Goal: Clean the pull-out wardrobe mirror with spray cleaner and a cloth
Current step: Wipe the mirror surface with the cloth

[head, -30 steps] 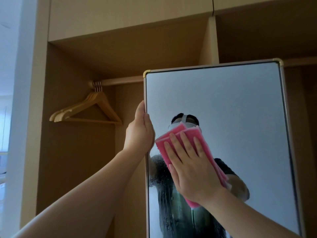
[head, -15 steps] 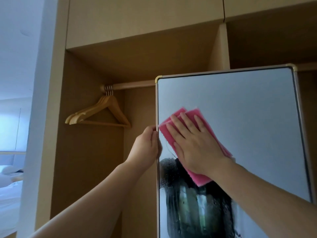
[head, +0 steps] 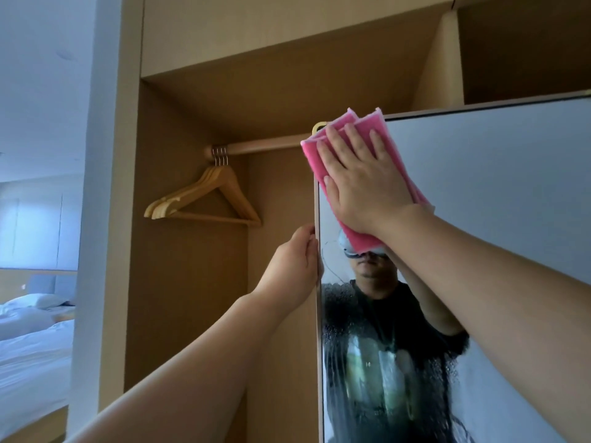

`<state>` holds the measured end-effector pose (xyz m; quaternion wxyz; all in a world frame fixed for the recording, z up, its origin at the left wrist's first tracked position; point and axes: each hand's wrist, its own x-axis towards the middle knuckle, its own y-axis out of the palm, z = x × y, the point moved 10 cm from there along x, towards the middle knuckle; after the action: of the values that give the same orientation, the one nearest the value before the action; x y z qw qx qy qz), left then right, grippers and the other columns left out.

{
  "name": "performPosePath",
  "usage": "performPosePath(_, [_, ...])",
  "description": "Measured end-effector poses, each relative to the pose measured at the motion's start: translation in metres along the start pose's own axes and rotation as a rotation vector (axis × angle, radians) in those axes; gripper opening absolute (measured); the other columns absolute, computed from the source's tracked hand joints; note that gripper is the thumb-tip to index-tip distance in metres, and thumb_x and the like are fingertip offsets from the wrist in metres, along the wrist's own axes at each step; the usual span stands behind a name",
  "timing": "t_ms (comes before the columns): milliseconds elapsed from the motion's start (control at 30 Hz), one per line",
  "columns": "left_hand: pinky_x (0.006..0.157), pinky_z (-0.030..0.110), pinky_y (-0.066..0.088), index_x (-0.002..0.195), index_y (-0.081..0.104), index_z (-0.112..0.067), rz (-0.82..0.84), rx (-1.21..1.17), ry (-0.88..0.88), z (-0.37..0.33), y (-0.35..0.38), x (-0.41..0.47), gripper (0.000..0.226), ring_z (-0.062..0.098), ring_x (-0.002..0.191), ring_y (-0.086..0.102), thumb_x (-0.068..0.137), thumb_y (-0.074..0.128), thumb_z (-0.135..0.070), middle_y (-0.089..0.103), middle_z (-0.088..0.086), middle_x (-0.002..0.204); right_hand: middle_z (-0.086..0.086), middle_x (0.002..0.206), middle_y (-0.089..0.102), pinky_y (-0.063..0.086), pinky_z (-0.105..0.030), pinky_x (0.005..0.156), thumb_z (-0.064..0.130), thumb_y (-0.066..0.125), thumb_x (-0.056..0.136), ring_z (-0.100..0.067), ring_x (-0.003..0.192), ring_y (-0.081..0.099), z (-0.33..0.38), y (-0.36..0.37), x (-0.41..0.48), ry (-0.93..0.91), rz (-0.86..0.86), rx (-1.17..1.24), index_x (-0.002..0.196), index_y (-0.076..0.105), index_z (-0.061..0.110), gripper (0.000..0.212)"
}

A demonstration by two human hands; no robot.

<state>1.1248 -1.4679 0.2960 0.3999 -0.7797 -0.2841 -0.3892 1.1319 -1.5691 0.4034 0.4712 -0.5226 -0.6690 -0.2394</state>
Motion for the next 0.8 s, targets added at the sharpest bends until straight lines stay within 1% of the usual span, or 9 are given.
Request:
performPosePath(67, [0.071,0.042,0.056,0.118,0.05,-0.023,-0.001,0.0,0.009,-0.001,0.0,-0.001,0.025,0.02,0.071,0.063,0.103,0.033,-0.03,0.065,-0.002,0.08,-0.011,0.16,0.018,0.009,-0.052,0.12,0.04,0.015,0.101,-0.034,0.148,0.013,0.003,0.001,-0.006,0.006,0.002,0.014,0.154,0.018,0.015,0.059])
performPosePath(133, [0.071,0.033,0.053,0.122,0.051,-0.021,-0.015,0.014,0.015,-0.003,-0.001,-0.002,0.026,0.017,0.074,0.062,0.103,0.034,-0.026,0.062,-0.005,0.083,-0.012,0.16,0.018,0.01,-0.053,0.119,0.041,0.015,0.1,-0.035,0.148,0.013,0.007,0.004,-0.016,0.016,0.012,0.033,0.154,0.018,0.014,0.06])
performPosePath(233, [0.066,0.022,0.043,0.121,0.054,-0.019,-0.038,0.019,0.01,-0.005,-0.004,-0.007,0.026,0.003,0.074,0.058,0.103,0.035,-0.022,0.058,-0.015,0.082,-0.014,0.159,0.019,0.012,-0.055,0.119,0.04,0.016,0.101,-0.036,0.147,0.014,0.018,0.009,-0.037,0.028,0.02,0.05,0.154,0.019,0.013,0.06])
performPosePath(333, [0.062,0.018,0.046,0.114,0.058,-0.022,-0.047,-0.003,-0.004,-0.004,-0.004,-0.011,0.024,0.003,0.07,0.059,0.103,0.036,-0.021,0.061,-0.015,0.081,-0.015,0.159,0.018,0.011,-0.056,0.118,0.04,0.016,0.101,-0.038,0.147,0.013,0.032,0.014,-0.062,0.04,0.024,0.069,0.153,0.017,0.011,0.06])
performPosePath(400, [0.064,0.023,0.053,0.109,0.059,-0.023,-0.056,-0.02,-0.001,-0.004,-0.005,-0.013,0.022,0.006,0.071,0.062,0.103,0.038,-0.019,0.065,-0.007,0.081,-0.016,0.159,0.017,0.009,-0.056,0.119,0.041,0.017,0.101,-0.038,0.147,0.012,0.04,0.016,-0.075,0.049,0.025,0.08,0.153,0.016,0.011,0.06])
performPosePath(467, [0.073,0.039,0.057,0.107,0.06,-0.019,-0.054,-0.041,0.003,-0.002,-0.004,-0.013,0.021,0.015,0.078,0.066,0.102,0.04,-0.017,0.067,0.0,0.086,-0.016,0.16,0.015,0.006,-0.056,0.119,0.041,0.018,0.102,-0.038,0.147,0.011,0.047,0.018,-0.088,0.064,0.025,0.092,0.153,0.014,0.01,0.06])
performPosePath(533, [0.075,0.047,0.057,0.103,0.061,-0.014,-0.043,-0.048,-0.005,0.002,-0.002,-0.015,0.021,0.021,0.082,0.067,0.101,0.041,-0.017,0.068,0.003,0.088,-0.016,0.16,0.011,0.004,-0.055,0.119,0.042,0.017,0.102,-0.038,0.148,0.007,0.053,0.022,-0.099,0.077,0.033,0.094,0.154,0.01,0.011,0.061])
performPosePath(667, [0.075,0.047,0.057,0.101,0.063,-0.011,-0.03,-0.055,-0.011,0.005,-0.001,-0.02,0.021,0.021,0.081,0.066,0.1,0.042,-0.013,0.068,0.004,0.088,-0.017,0.161,0.006,0.001,-0.055,0.119,0.042,0.017,0.101,-0.038,0.148,0.001,0.061,0.028,-0.117,0.092,0.044,0.095,0.154,0.006,0.01,0.063])
performPosePath(800, [0.077,0.037,0.059,0.107,0.064,-0.011,0.003,-0.065,-0.029,0.008,0.002,-0.026,0.023,0.016,0.083,0.067,0.096,0.044,-0.005,0.069,0.002,0.09,-0.019,0.161,0.002,0.004,-0.056,0.118,0.044,0.014,0.101,-0.04,0.148,-0.002,0.071,0.035,-0.134,0.081,0.076,0.103,0.154,0.003,0.009,0.065])
